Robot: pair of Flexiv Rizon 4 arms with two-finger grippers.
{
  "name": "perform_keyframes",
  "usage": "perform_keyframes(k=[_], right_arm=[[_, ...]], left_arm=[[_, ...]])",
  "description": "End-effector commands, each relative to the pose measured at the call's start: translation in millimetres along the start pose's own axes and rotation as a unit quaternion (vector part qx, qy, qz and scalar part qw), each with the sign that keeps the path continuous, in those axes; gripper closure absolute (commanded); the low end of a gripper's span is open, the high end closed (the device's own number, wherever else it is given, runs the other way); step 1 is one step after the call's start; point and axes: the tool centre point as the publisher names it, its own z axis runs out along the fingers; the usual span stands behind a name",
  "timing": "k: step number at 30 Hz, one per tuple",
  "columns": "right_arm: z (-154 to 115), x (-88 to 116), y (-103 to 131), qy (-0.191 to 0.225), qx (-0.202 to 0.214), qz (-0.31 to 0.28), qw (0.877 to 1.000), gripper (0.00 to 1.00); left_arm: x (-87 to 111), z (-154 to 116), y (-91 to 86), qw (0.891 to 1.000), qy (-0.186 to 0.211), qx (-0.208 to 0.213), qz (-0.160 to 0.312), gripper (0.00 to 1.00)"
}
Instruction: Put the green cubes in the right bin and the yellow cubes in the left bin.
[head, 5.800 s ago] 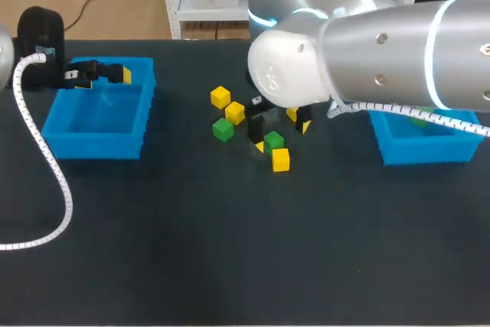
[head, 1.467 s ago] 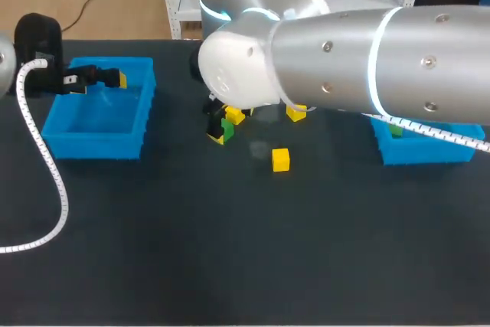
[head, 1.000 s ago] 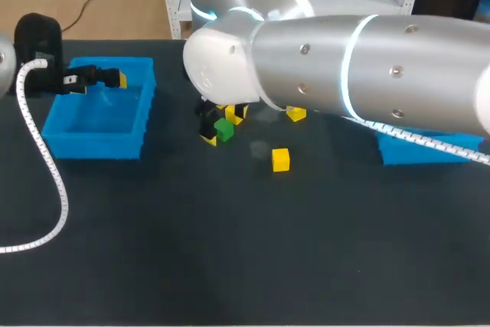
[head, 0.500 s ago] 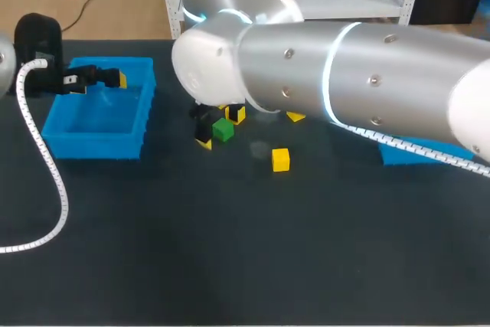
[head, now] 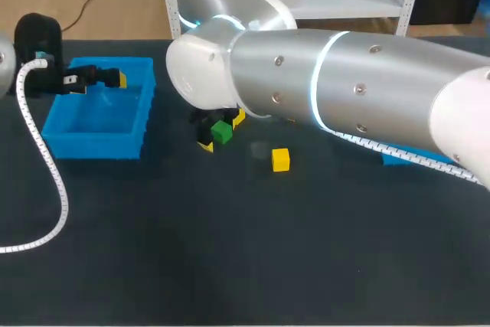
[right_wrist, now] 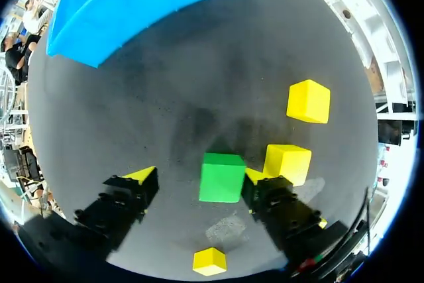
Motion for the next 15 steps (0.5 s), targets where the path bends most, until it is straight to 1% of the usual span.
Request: perform_keyframes(k=[1, 6, 9, 12, 15], right_arm=[[0.4, -0.9, -1.5, 0.003, -0.003, 0.004, 1.0, 1.0], [0.7, -0.9, -1.3, 0.005, -0.002, 0.005, 1.0, 1.0], [-2.8, -0.7, -2.5, -0.002, 0.009, 0.003, 1.0, 1.0], [-22.5, 0.8, -10.8, -0.029, 0.019, 0.004, 0.999, 1.0], [-59.7, 7.0, -30.0, -0.078, 0.025, 0.022, 0.996, 1.0]], left_arm=[[0.3, -0.2, -0.5, 1.0, 0.0, -0.001, 0.0, 0.0], [0.3, -0.2, -0.5, 1.0, 0.0, -0.001, 0.0, 0.0], [0.3, -0.2, -0.5, 1.0, 0.0, -0.001, 0.0, 0.0], [0.3, -0.2, -0.5, 1.0, 0.0, -0.001, 0.0, 0.0], [0.3, -0.2, -0.5, 1.0, 0.0, -0.001, 0.0, 0.0]])
